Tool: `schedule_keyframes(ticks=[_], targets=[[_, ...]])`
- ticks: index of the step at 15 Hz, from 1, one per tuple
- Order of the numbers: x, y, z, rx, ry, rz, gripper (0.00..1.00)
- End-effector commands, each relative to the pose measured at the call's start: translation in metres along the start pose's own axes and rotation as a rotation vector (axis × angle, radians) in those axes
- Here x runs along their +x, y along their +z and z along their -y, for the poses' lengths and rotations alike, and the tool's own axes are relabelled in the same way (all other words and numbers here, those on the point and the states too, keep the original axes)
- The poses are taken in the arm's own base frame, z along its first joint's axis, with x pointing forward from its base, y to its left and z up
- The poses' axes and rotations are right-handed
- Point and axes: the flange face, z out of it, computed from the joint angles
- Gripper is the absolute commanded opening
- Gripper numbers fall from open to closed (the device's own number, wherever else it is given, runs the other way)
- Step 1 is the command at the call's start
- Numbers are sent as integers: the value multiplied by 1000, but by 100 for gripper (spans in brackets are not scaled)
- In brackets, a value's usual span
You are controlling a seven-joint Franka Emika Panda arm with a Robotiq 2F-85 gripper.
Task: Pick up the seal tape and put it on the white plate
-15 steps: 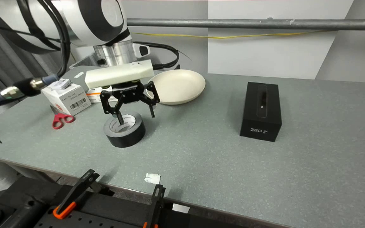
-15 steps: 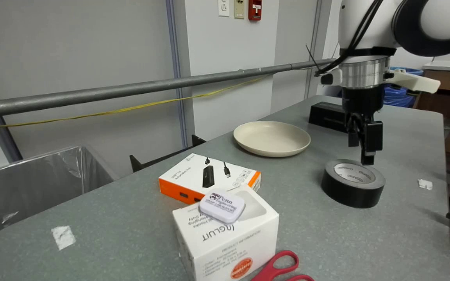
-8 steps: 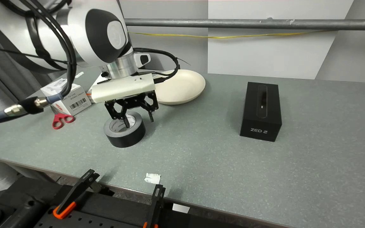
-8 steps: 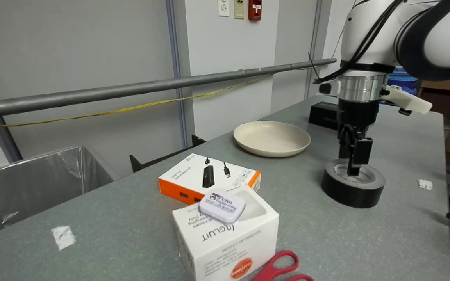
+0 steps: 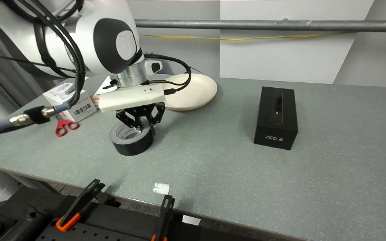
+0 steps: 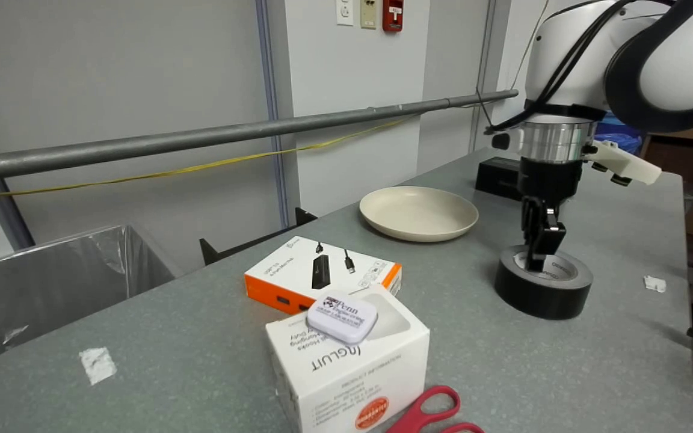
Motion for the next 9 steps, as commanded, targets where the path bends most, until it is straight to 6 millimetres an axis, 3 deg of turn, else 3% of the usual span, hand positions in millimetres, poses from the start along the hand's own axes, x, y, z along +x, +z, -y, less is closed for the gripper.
schedule_keyframes(ticks=[1,6,9], targets=[[3,-12,-26,55,59,-57,6],[22,-53,-95,99,259,-203,6],[41,-66,-126,89,341,-233,6]])
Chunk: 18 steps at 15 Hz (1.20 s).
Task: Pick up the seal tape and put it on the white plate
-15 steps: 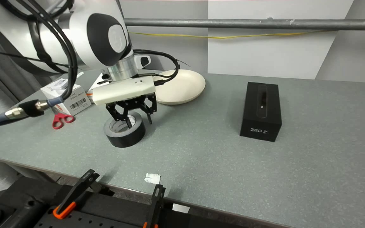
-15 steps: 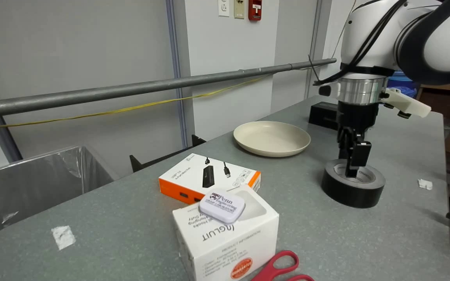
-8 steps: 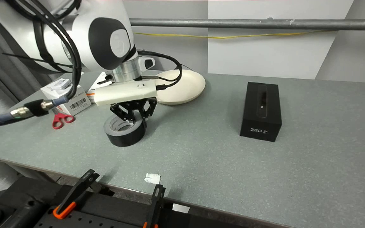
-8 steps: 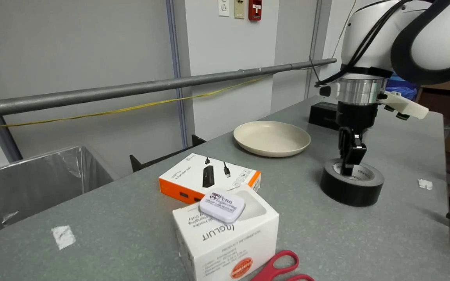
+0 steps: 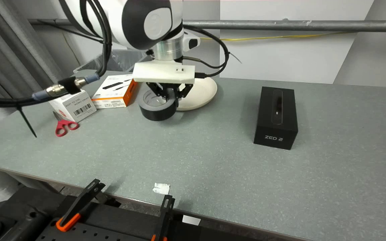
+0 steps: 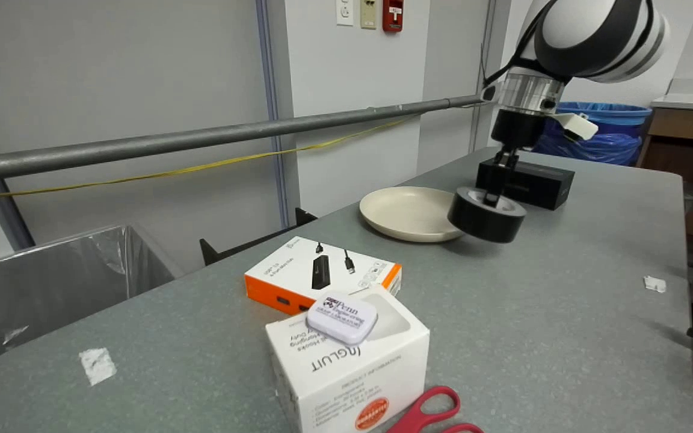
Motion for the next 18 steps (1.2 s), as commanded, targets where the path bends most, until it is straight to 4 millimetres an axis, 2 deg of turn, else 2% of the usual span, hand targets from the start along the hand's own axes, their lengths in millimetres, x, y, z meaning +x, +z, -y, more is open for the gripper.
schedule_keyframes(ticks=[1,2,3,7,8,10,14,16,18], targets=[[35,-11,-17,23,63,-25,6],[16,-9,-12,-5,28,-23,6],[21,-11,-14,-5,30,-27,26],[15,-4,-12,0,30,-11,26],[15,-4,-12,0,30,-10,6],[26,-15,-19,5,64,-40,6],[63,-40,-44,-15,155,-96,6],[84,-46,-57,-36,208,-115,6],[103,-41,-65,-45,247,-93,6]])
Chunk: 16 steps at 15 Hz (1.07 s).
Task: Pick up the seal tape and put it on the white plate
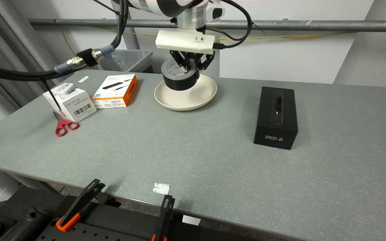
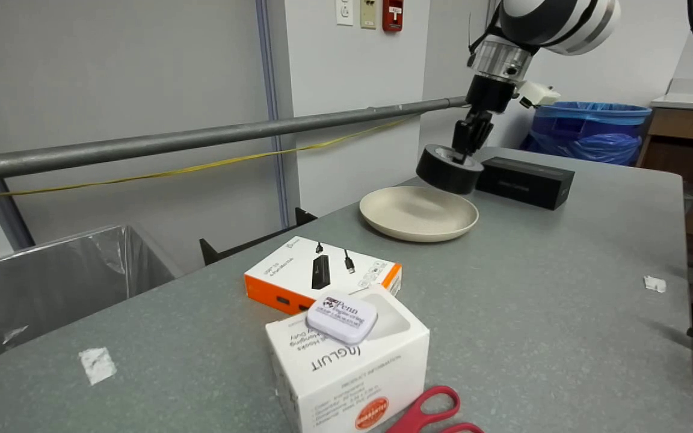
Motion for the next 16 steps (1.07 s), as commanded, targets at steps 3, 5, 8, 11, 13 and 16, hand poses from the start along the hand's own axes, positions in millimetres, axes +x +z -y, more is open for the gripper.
schedule_keyframes(ticks=[3,5,8,11,13,16], targets=[[54,32,-2,-23,99,65,6],[62,50,3,-22,116,96,6],[68,76,11,-22,125,134,6],[70,94,10,-25,135,167,6],[71,103,6,-32,142,184,6],[74,112,2,-40,155,198,6]])
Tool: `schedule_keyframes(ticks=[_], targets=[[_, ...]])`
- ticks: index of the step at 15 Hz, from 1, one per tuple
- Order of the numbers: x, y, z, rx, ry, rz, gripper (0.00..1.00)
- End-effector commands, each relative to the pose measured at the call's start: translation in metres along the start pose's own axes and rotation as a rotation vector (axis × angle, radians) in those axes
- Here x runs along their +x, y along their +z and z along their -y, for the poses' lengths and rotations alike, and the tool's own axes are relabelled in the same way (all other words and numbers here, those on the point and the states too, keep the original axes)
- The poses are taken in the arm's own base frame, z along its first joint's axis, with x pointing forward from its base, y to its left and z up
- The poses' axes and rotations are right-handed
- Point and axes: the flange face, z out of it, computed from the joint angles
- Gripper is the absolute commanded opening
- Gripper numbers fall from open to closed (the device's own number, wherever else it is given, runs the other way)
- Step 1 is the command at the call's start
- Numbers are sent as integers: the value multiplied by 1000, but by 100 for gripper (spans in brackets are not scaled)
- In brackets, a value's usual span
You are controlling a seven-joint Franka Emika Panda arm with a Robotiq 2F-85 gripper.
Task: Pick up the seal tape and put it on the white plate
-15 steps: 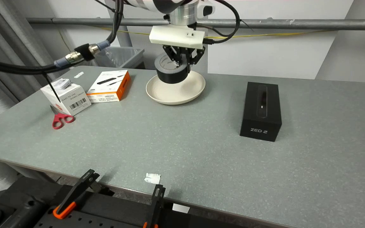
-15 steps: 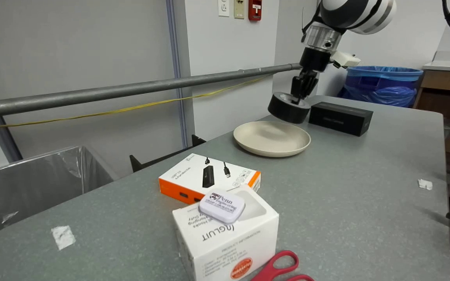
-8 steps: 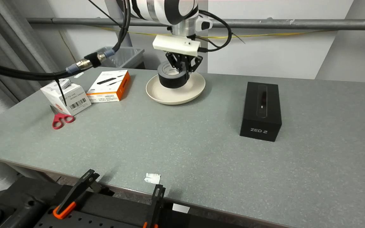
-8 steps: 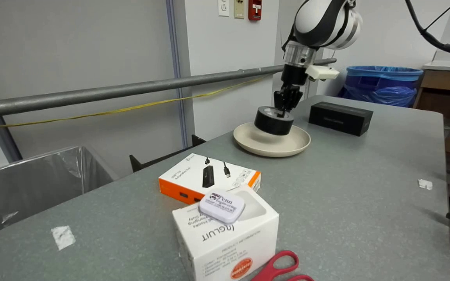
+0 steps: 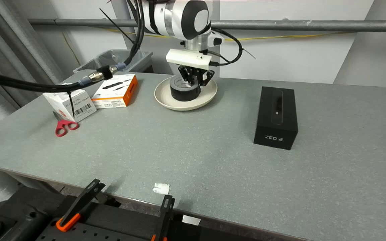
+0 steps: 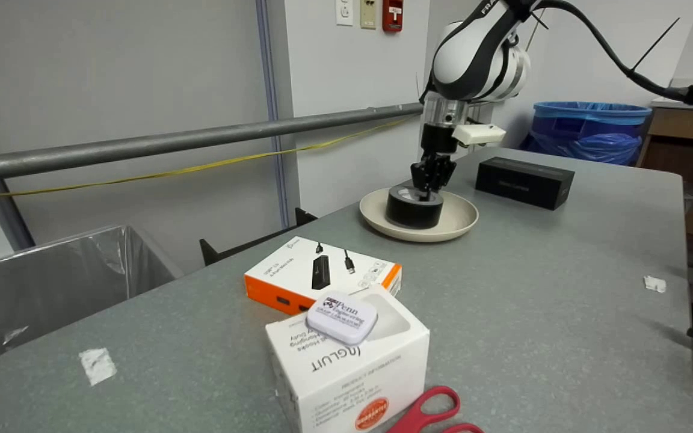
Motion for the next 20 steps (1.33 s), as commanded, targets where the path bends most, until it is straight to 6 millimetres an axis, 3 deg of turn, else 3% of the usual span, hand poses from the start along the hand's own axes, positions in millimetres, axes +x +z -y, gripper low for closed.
schedule_keyframes(ticks=[1,2,3,9,14,15,20], targets=[[16,1,1,-22,20,20,6],[16,1,1,-22,21,19,51],[15,-2,2,-15,15,16,52],[7,-27,6,4,-10,-17,96],[6,-48,9,31,-9,-32,100],[12,-35,7,8,-6,-39,100],[11,-40,9,12,-8,-44,100]])
